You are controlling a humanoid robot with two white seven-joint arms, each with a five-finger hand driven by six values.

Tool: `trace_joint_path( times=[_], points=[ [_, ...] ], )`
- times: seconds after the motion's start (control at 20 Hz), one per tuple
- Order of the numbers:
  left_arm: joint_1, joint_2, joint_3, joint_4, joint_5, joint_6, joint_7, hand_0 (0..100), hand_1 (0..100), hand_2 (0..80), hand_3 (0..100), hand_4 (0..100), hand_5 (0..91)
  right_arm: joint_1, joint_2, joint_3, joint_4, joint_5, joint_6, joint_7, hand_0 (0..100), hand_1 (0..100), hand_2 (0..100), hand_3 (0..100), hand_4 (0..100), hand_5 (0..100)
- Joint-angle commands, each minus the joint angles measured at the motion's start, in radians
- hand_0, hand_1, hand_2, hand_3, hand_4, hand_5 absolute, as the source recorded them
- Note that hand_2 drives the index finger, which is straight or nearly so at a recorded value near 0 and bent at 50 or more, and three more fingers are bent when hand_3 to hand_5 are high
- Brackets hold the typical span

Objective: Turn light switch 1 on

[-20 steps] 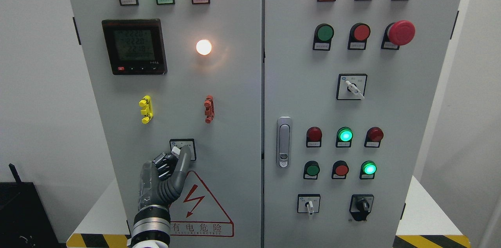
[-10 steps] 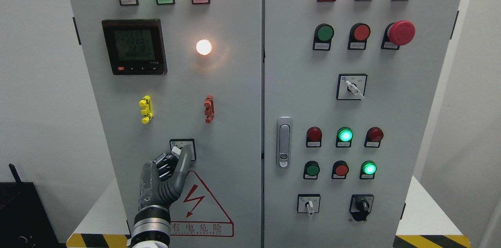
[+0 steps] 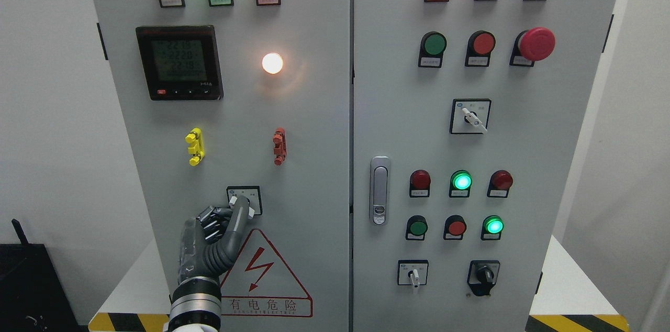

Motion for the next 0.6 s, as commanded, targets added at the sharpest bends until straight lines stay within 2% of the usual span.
trace_joint_path(
  times=[0.0, 0.15, 0.55],
  points=[
    [0.004, 0.002, -0.019, -0.004, 0.006, -0.003, 0.002, 24, 48, 59.1, 93, 90, 73.0, 0.0, 0.0, 0.0, 0.0, -0.025, 0.0, 0.0, 0, 0, 0, 0, 0, 0],
    [0.004, 0.002, -0.024, -0.004, 0.006, -0.005, 0.002, 16, 47, 59.4, 93, 90, 73.0, 0.0, 0.0, 0.0, 0.0, -0.025, 0.0, 0.0, 0, 0, 0, 0, 0, 0],
    [0.011, 0.002, -0.021, -0.005, 0.006, -0.006, 0.0, 11, 46, 59.9, 93, 90, 72.9, 0.0, 0.0, 0.0, 0.0, -0.025, 0.0, 0.0, 0, 0, 0, 0, 0, 0]
  ],
)
